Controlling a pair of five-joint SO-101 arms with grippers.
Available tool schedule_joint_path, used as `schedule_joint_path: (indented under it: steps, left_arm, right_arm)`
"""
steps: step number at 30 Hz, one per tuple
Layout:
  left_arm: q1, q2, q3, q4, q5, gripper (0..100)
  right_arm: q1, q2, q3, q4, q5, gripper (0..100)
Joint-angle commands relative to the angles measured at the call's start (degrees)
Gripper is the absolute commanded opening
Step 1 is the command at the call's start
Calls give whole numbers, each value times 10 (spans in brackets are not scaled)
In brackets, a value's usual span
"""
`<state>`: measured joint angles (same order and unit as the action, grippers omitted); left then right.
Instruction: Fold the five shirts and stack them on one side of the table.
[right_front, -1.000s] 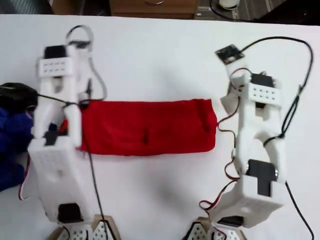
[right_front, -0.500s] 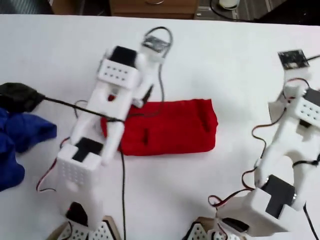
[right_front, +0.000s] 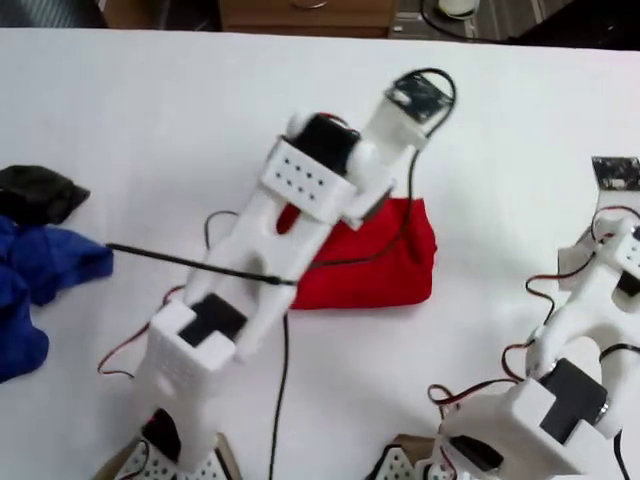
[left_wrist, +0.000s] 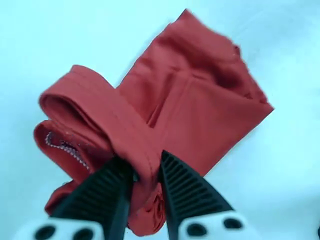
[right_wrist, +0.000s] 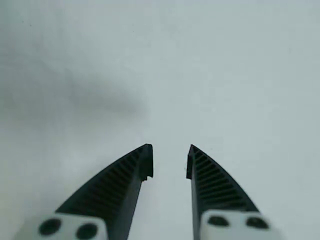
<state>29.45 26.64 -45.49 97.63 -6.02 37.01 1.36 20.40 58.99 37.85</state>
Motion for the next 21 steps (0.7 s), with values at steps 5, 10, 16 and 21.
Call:
schedule_joint_path:
  steps: [5, 10, 16, 21]
  left_arm:
    - [57, -30, -23, -70, -5, 26]
    - [74, 31, -29, -80, -5, 26]
    - [93, 82, -29, -100, -5, 26]
    - [98, 98, -29, -128, -6, 26]
  right_arm:
    - [20, -38, 66, -53, -3, 126]
    - [60, -38, 52, -53, -1, 126]
    - [88, -38, 31, -51, 3, 126]
    - [86, -38, 32, -51, 3, 126]
